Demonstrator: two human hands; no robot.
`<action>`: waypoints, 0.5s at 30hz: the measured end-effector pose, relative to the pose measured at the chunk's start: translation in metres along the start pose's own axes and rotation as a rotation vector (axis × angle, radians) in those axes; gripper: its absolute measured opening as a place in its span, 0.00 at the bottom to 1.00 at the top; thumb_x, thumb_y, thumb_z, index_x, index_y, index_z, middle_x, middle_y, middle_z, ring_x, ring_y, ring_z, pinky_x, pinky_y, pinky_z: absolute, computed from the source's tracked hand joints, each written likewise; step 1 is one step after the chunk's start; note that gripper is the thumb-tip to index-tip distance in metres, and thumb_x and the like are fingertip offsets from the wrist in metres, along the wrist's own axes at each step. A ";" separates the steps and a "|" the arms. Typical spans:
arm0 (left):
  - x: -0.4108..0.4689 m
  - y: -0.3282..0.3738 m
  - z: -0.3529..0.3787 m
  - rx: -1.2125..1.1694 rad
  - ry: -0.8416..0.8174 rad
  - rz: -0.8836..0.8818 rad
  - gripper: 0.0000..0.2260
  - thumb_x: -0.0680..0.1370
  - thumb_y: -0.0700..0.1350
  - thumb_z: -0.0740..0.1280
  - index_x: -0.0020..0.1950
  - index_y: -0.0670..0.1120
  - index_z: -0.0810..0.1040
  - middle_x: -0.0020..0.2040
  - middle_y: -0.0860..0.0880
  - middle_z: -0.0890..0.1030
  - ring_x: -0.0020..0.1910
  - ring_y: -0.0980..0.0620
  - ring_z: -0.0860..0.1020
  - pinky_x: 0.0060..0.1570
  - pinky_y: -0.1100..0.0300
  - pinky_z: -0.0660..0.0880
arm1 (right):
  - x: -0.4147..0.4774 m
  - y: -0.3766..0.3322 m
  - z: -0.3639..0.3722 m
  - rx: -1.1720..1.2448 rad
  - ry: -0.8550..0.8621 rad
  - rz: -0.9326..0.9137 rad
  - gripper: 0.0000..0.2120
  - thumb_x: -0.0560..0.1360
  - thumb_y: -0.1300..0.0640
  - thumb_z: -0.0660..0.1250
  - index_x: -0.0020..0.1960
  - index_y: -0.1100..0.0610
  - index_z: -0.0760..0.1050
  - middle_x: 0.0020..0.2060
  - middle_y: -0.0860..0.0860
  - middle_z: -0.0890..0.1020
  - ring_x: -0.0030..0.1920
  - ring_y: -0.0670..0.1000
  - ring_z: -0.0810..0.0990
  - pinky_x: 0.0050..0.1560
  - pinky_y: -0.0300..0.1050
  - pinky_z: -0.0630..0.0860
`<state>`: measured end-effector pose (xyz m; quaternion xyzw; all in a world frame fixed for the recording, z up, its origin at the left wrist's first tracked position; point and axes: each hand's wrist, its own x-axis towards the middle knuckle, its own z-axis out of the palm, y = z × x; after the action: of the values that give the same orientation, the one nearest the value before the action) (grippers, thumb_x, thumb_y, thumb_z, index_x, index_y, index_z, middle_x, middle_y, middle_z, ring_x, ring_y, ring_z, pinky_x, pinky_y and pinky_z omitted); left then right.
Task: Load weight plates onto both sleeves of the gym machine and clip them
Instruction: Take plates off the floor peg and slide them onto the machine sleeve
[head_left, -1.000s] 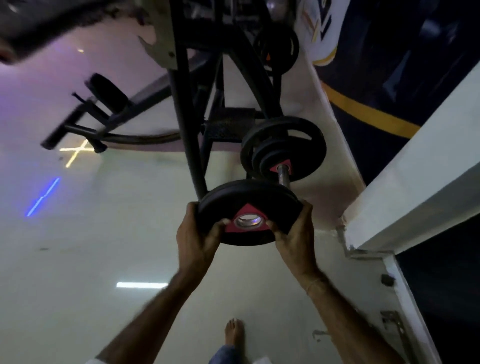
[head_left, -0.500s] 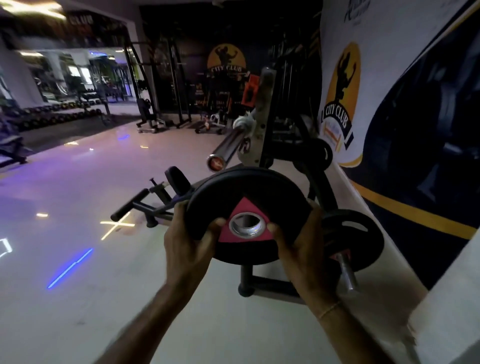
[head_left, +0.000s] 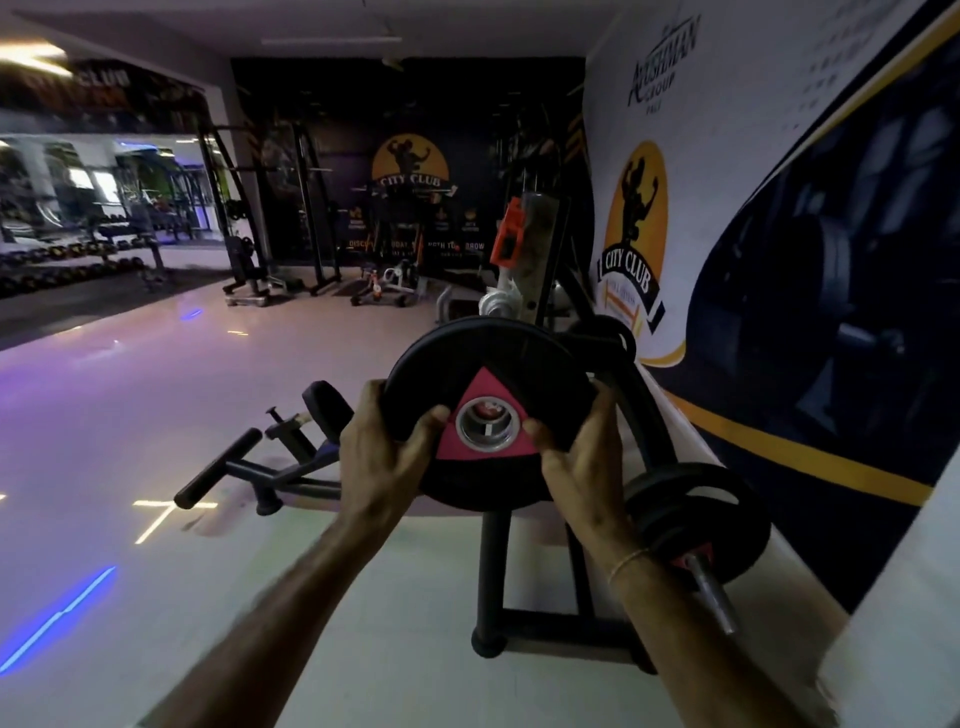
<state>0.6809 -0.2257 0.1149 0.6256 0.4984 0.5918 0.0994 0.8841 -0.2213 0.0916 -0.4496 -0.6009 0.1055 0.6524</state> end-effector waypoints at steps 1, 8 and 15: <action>0.002 -0.002 0.001 -0.007 -0.010 -0.006 0.22 0.75 0.56 0.72 0.60 0.42 0.72 0.49 0.50 0.79 0.47 0.52 0.79 0.39 0.69 0.74 | 0.001 0.003 0.002 -0.005 0.003 0.002 0.35 0.74 0.50 0.76 0.73 0.49 0.60 0.63 0.48 0.72 0.61 0.39 0.74 0.55 0.25 0.73; 0.004 -0.004 0.008 -0.050 -0.034 -0.020 0.23 0.73 0.55 0.70 0.60 0.40 0.72 0.48 0.50 0.79 0.46 0.62 0.78 0.38 0.75 0.74 | 0.003 0.008 0.002 -0.032 0.000 -0.032 0.37 0.73 0.47 0.75 0.75 0.55 0.60 0.65 0.50 0.72 0.63 0.41 0.73 0.57 0.24 0.72; 0.025 -0.005 0.019 -0.001 -0.018 -0.049 0.23 0.77 0.52 0.72 0.64 0.40 0.72 0.52 0.48 0.79 0.49 0.53 0.79 0.38 0.74 0.75 | 0.027 0.011 0.006 -0.005 -0.026 0.020 0.38 0.74 0.50 0.74 0.76 0.60 0.59 0.68 0.54 0.71 0.67 0.50 0.74 0.59 0.42 0.80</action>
<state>0.6891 -0.1956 0.1220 0.6186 0.5124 0.5837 0.1189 0.8899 -0.1941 0.1020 -0.4559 -0.6051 0.1164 0.6422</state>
